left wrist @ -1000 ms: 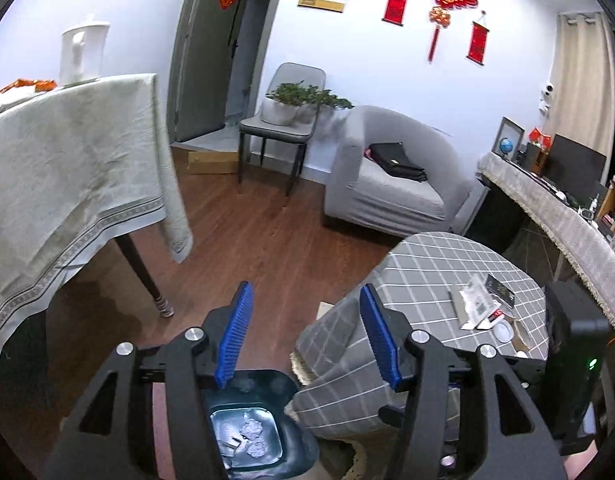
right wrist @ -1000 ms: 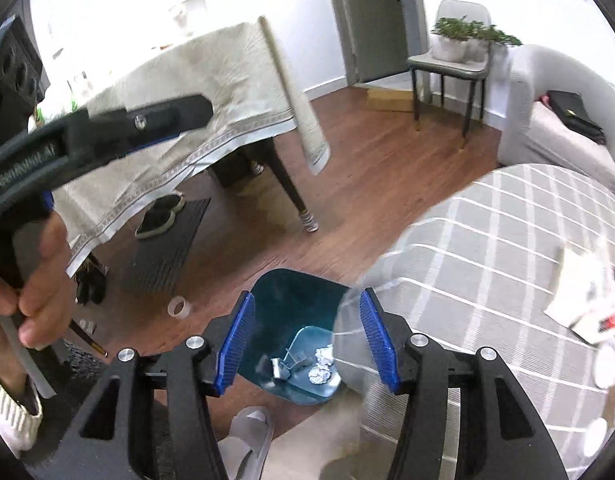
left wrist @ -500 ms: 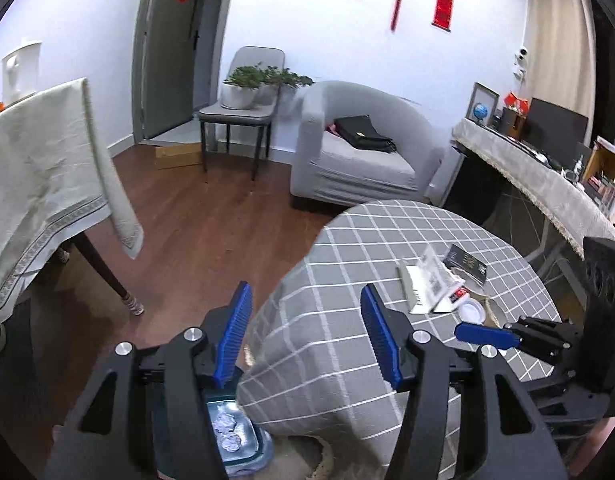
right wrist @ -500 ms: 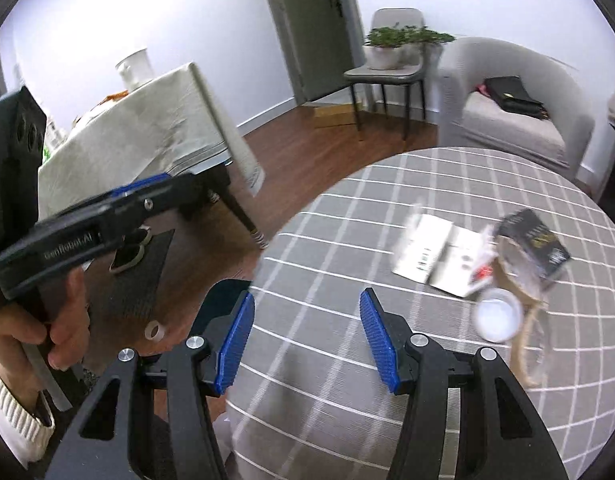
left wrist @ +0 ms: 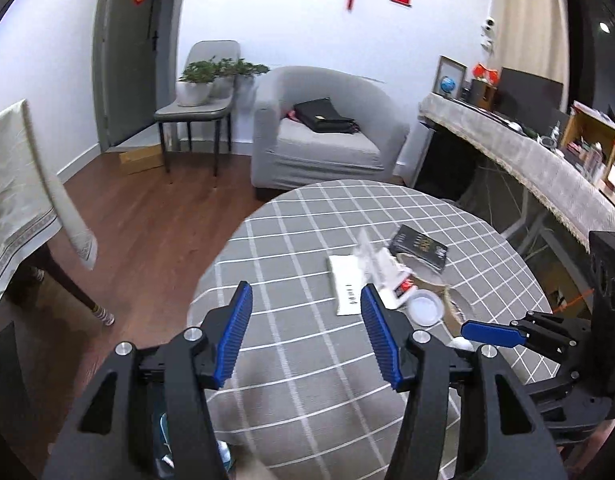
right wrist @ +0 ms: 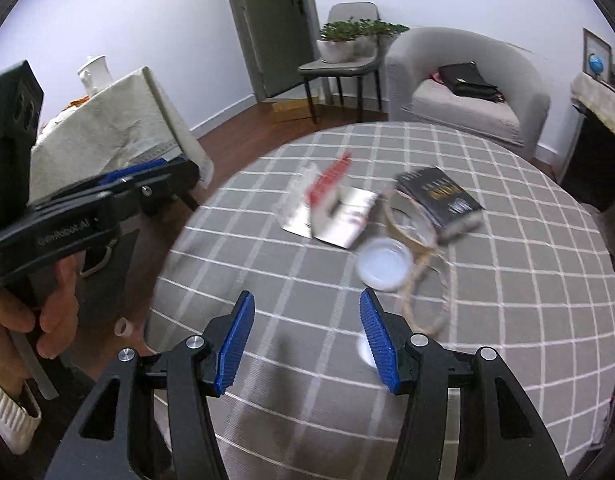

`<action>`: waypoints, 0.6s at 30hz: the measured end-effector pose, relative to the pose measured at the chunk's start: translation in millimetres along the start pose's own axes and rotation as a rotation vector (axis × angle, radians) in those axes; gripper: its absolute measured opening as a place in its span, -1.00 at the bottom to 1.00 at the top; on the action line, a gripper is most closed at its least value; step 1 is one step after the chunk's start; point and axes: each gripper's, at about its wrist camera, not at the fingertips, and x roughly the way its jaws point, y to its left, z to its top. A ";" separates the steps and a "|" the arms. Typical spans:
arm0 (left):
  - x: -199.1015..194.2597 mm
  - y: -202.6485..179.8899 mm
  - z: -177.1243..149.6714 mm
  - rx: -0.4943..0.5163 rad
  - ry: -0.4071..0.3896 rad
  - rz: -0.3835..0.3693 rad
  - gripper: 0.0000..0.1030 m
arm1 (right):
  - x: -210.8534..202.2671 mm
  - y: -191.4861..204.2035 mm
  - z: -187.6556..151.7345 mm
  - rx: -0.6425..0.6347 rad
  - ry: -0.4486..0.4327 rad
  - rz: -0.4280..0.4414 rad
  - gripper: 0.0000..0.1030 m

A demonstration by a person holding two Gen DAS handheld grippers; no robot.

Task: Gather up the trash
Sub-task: 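Move both open tools back over the table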

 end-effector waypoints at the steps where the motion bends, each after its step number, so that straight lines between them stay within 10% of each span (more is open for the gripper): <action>1: 2.2 -3.4 0.5 0.007 0.000 -0.002 0.15 | -2.2 -3.2 -3.2 0.006 -0.002 -0.006 0.08; 18: 66.6 -52.1 -9.2 0.118 0.095 0.016 0.01 | -19.4 -45.7 -12.4 0.063 -0.016 -0.082 0.08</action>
